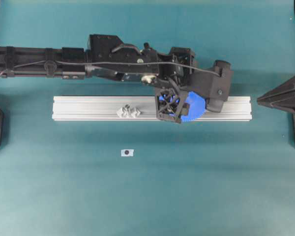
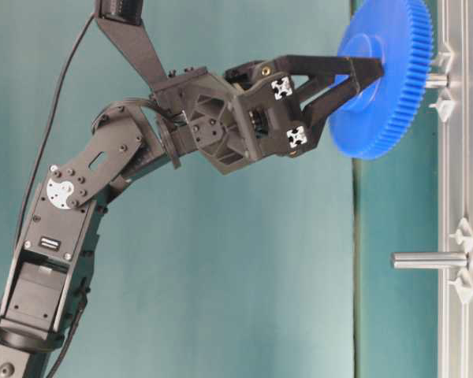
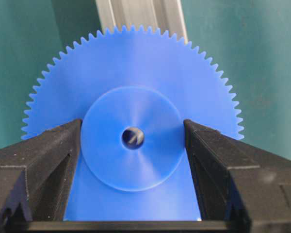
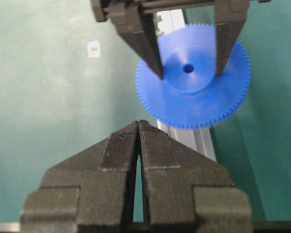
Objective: Find the location of the shaft and insert the large gear.
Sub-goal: 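Align the gear's bore with the right shaft using the left gripper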
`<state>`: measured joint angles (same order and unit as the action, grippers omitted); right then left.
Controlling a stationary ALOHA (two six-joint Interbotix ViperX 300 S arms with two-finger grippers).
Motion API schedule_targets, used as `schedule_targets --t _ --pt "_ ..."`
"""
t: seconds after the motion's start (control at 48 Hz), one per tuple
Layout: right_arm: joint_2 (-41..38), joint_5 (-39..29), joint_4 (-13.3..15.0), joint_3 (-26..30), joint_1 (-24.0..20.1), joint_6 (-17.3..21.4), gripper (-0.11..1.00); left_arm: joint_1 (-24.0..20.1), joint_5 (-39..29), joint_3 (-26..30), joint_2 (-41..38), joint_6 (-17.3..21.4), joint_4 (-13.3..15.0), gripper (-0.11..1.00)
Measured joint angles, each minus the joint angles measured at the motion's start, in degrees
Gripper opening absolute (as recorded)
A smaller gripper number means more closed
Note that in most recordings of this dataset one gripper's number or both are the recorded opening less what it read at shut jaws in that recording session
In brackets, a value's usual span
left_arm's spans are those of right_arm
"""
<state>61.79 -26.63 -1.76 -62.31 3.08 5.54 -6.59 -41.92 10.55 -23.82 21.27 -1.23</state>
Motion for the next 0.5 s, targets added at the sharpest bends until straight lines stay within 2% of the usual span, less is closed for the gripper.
schedule_targets --t 0.5 --pt "0.0 0.0 0.0 0.0 0.3 0.0 0.07 -0.5 -1.1 0.3 0.0 0.2 0.0 0.72"
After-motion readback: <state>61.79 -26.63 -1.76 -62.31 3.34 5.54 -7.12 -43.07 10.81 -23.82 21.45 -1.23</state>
